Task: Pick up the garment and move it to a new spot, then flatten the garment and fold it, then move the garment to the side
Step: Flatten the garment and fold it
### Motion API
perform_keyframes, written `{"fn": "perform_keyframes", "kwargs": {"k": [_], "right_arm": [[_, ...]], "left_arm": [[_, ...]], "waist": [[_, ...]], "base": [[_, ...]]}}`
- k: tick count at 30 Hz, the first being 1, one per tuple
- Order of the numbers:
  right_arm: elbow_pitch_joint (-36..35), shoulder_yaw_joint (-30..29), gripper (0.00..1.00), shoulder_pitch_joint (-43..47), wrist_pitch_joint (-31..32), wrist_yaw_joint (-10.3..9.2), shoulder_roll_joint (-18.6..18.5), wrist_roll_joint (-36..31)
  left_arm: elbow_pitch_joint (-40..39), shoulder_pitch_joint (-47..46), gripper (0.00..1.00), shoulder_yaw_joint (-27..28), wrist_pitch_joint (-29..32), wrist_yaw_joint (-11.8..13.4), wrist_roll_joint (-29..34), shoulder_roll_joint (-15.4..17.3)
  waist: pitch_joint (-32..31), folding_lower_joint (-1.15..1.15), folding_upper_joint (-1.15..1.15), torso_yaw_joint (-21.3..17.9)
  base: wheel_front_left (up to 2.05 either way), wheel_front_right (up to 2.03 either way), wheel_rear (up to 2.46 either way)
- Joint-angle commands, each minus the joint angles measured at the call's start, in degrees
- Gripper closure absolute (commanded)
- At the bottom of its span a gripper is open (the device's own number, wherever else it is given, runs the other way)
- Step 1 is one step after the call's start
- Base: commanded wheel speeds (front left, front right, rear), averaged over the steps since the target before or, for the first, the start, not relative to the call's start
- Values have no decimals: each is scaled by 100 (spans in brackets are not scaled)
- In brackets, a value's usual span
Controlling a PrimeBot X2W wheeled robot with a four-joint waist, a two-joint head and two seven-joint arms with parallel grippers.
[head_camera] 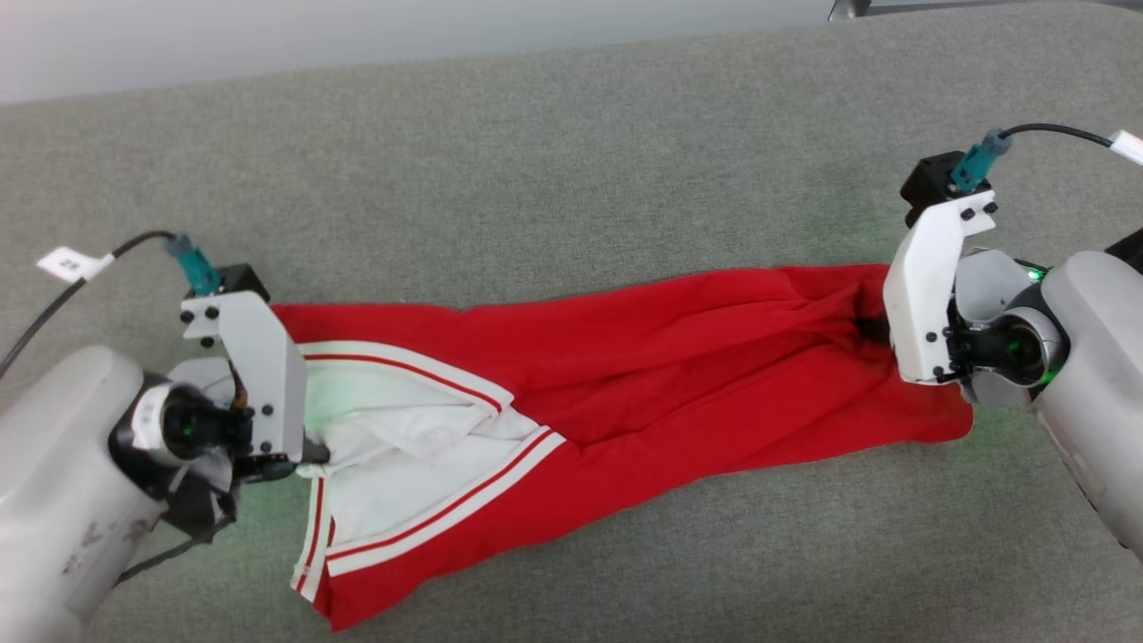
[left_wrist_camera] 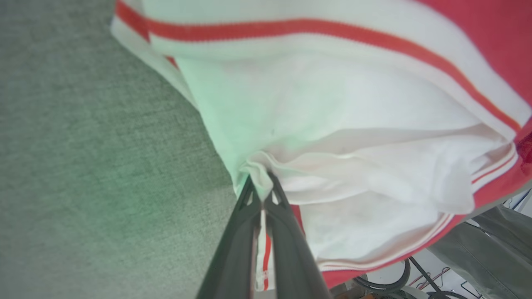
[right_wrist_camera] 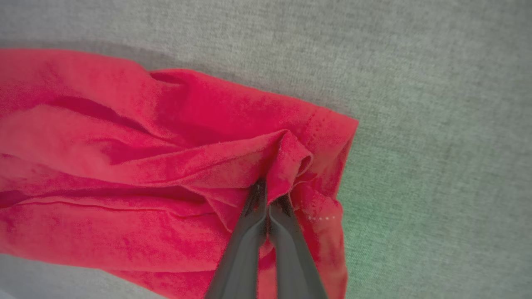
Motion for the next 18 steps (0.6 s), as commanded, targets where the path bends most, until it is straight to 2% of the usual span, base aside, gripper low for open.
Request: {"fn": "perform_keyframes", "kwargs": {"k": [1,2,3,4,9,14,18], "right_arm": [[27,21,100,-12,-23,-9,32,2],[76,20,100,-29,-55,-9,76,9],[121,20,100,-24,-72,-9,112,41],[167,37,100,-20,-81,-9,133,60],[440,148,100,131,60,-9,108,106],[656,230,100,234,304,-9,37,123],[847,209,100,200,326,-10,28,69]], "left_arm": [[73,29,89,-68,-86,1,55,-104],[158,13,81,-94,-91,-26,63,-167],[223,10,58,-116,-96,-40,72,-233],[310,-6,0,-153,-100,9,133,-262],[342,-206,0,-276,224,305,312,-68],[-213,-469,0,-156,532,561,279,231],[-721,-436,0,134,430,809,145,436]], "waist": [[21,0,0,-10],[27,0,0,-9],[25,0,0,1],[16,0,0,13],[-154,0,0,130],[-337,0,0,276],[-362,0,0,384]], "base": [[0,0,0],[0,0,0],[0,0,0],[0,0,0],[0,0,0],[0,0,0],[0,0,0]]}}
